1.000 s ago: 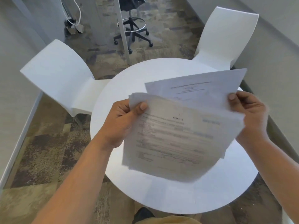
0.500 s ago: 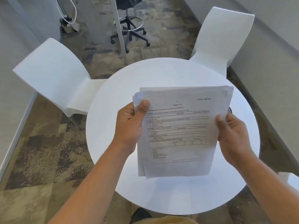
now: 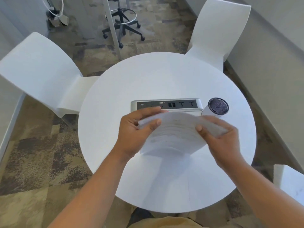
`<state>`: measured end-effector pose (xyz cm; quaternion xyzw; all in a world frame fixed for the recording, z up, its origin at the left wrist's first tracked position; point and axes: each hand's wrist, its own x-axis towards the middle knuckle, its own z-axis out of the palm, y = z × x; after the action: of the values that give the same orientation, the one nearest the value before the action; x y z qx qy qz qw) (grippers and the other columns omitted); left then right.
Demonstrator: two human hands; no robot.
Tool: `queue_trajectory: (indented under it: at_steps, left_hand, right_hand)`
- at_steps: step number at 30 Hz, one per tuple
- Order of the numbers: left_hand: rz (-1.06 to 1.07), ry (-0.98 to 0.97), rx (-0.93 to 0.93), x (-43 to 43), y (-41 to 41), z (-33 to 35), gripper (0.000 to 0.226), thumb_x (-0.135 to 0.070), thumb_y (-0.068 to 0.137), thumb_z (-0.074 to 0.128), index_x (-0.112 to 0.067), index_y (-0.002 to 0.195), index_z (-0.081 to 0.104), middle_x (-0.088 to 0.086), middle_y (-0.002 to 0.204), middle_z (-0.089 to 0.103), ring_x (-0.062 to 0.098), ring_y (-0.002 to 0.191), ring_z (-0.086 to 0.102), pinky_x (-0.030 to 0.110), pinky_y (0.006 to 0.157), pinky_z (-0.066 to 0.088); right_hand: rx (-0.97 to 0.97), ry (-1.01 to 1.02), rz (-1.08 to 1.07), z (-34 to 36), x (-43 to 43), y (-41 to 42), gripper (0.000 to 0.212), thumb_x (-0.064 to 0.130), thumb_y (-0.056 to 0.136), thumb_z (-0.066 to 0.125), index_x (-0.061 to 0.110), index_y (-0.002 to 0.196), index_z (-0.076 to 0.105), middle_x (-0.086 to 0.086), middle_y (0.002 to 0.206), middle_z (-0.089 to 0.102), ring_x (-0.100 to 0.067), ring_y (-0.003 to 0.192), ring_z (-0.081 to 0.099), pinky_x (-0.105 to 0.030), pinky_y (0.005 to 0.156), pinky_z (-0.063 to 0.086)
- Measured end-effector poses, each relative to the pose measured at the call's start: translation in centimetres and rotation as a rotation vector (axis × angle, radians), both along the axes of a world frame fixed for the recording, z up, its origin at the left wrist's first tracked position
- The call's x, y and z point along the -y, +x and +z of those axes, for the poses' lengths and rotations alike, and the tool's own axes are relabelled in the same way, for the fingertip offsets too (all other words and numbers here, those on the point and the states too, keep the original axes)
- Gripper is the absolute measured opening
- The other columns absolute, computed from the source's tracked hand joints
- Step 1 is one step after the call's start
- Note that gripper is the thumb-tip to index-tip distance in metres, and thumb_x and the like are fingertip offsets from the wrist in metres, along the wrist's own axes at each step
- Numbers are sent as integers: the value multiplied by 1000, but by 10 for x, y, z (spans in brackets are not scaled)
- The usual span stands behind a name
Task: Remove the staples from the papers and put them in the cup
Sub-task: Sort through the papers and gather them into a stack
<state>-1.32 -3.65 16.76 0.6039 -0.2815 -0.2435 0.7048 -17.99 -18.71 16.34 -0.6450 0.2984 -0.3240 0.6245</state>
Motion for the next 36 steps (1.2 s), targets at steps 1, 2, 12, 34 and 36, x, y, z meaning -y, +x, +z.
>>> queue_trajectory:
  at_steps: [1,2,12,34,36]
  left_hand:
    - [0,56,-6,0,-2,-9,27,-6,81,76,-30,93,80,-9,97,79,10,96,72,23,85,54]
    - [6,101,-15,0,-4,-16,27,-5,84,75,-30,92,80,-10,94,79,9,92,72,23,82,54]
    - [80,10,71,-6,-10,-3,16,-20,80,73,-33,87,81,-21,84,76,1,79,67,15,74,49]
    - [-18,306,370,-14,-9,-44,33,-6,93,64,-36,91,77,-22,76,72,0,68,61,22,62,47]
    - [-72,347,657,-15,1,-30,36,-9,86,52,-32,100,76,-16,89,76,11,79,69,30,69,54]
  right_hand:
    - [-31,17,16,-6,-1,-1,19,20,73,76,37,80,78,12,78,76,-4,74,69,-18,66,53]
    - [-58,33,22,-14,-1,-3,22,16,75,76,37,80,78,13,79,76,-4,74,69,-17,66,52]
    - [-136,-32,-34,-27,4,-17,28,6,86,69,32,76,72,26,73,73,9,72,67,-8,66,50]
    - [-343,-274,-123,-25,8,-19,83,34,72,83,21,142,41,15,143,47,-1,128,48,-30,108,40]
    - [-374,-517,-95,4,17,-18,83,27,73,83,26,144,39,19,144,44,2,130,43,-21,108,34]
